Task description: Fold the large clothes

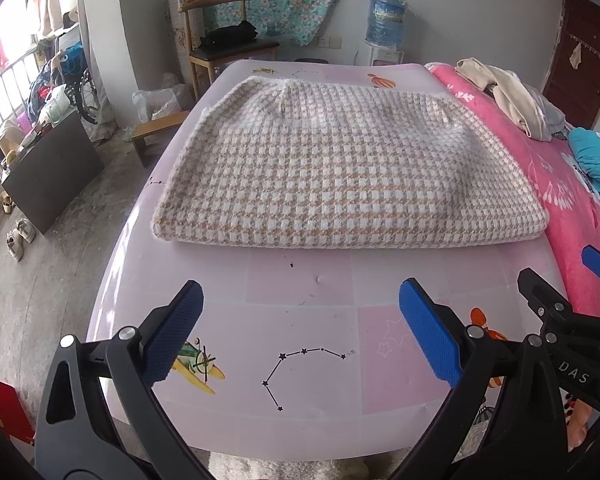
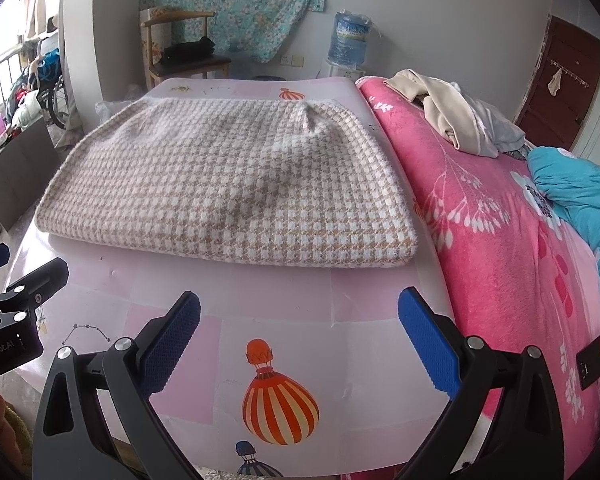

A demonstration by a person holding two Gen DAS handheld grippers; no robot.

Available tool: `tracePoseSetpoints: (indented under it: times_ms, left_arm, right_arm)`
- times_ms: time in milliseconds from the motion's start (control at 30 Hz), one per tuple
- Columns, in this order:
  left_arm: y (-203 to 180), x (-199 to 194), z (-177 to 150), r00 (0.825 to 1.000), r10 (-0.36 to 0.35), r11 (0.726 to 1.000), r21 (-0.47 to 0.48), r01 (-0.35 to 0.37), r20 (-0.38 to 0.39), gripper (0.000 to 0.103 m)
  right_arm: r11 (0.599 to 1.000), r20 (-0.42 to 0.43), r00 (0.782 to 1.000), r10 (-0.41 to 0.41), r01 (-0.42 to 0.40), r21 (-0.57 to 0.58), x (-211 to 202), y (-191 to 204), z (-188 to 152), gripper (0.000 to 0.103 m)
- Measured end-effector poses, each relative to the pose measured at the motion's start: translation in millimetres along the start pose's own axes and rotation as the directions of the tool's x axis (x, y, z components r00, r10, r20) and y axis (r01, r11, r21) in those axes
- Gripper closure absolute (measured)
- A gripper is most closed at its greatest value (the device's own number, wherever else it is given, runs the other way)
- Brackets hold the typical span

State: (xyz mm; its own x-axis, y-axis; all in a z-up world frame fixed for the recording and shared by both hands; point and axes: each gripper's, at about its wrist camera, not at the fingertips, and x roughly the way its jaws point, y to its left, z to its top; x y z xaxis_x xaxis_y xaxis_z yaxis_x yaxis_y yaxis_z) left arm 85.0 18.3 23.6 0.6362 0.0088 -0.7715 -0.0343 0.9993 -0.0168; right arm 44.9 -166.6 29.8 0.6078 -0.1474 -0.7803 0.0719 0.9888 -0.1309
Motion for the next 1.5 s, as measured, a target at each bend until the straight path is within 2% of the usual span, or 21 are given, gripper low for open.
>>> tracePoseSetpoints:
  times_ms: [1500]
  left_arm:
    - [2.6, 3.5, 0.6, 1.000, 0.017, 1.000, -0.008, -0.017, -0.003, 0.008]
  right_arm:
    - [1.000, -0.003, 1.000, 0.002, -0.002, -0.009, 2.0, 2.5, 4.9, 0.006]
